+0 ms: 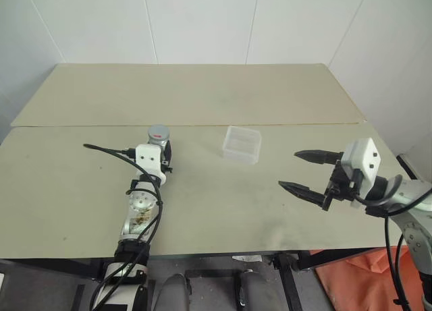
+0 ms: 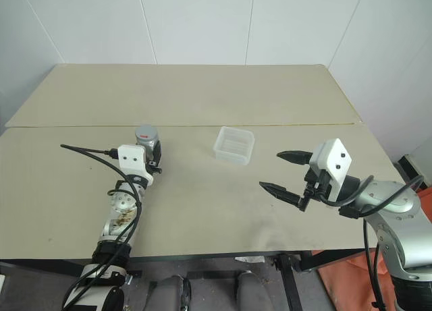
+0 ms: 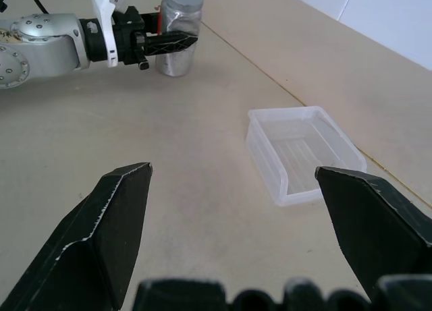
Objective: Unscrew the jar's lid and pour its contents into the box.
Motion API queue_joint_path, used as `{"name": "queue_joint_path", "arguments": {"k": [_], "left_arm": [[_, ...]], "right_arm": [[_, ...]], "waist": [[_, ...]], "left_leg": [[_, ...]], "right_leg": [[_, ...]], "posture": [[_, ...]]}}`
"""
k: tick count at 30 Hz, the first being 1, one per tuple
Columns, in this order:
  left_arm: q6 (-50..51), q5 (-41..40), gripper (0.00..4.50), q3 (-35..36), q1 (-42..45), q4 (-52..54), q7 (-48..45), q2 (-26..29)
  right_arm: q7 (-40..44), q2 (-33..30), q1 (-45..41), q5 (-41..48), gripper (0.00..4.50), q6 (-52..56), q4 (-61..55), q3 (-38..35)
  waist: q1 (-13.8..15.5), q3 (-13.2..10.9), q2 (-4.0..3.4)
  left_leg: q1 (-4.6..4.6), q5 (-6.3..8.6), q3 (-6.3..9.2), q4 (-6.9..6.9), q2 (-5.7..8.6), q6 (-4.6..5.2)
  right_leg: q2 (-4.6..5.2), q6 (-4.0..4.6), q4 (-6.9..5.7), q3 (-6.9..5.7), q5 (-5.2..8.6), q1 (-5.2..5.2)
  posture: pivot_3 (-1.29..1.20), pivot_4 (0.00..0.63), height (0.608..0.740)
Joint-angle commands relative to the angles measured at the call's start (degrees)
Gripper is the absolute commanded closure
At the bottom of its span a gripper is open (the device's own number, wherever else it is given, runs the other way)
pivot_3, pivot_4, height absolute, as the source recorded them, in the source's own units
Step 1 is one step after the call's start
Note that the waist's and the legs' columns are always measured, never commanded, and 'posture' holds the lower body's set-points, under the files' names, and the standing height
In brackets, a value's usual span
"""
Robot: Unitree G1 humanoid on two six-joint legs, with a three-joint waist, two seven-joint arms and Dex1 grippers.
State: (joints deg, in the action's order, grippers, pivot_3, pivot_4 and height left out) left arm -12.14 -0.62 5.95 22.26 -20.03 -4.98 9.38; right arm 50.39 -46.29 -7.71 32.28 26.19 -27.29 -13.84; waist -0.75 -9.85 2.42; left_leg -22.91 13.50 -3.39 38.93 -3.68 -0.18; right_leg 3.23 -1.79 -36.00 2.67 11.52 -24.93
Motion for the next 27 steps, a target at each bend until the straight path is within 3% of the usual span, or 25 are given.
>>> {"name": "queue_joint_path", "arguments": {"k": [1,8,12,27], "left_arm": [[0.6,-5.1,2.57,-0.9,-0.8,8.1,-5.2,-0.3],[8.8,-16.0,2.57,-5.7,-4.8,19.8,-17.4,-1.7],[12.8,-17.8,2.57,-9.3,-6.4,23.9,-22.8,-0.4],[11.4,-13.9,2.57,-14.2,-7.1,26.0,-25.7,-0.4]], "right_arm": [[-5.9,4.0,-4.5,2.5,0.0,2.3,-4.7,1.8],[-24.1,22.5,-14.6,-4.6,0.0,7.3,-6.5,18.3],[-28.8,28.8,-17.7,-8.5,0.0,7.4,-5.0,22.5],[-27.9,31.5,-19.8,-14.9,0.0,5.7,0.0,26.5]], "waist": [[-0.2,0.0,0.01],[-0.3,0.0,-0.03],[0.1,0.0,-0.04],[-0.1,0.0,-0.04]], "left_leg": [[-0.02,0.0,-0.01,0.0,-0.01,0.0],[-0.05,0.0,0.03,-0.03,-0.04,0.0],[-0.25,-0.01,0.08,0.02,-0.02,0.0],[-0.26,-0.01,0.11,0.02,-0.04,0.01]], "right_leg": [[0.0,0.01,0.01,0.0,-0.01,-0.02],[-0.05,0.1,-0.03,0.0,-0.05,-0.06],[-0.03,0.11,-0.01,-0.07,-0.06,-0.18],[-0.05,0.15,0.03,-0.1,-0.06,-0.19]], "posture": [[0.0,0.15,0.74],[0.0,0.15,0.74],[0.0,0.15,0.74],[0.0,0.15,0.74]]}}
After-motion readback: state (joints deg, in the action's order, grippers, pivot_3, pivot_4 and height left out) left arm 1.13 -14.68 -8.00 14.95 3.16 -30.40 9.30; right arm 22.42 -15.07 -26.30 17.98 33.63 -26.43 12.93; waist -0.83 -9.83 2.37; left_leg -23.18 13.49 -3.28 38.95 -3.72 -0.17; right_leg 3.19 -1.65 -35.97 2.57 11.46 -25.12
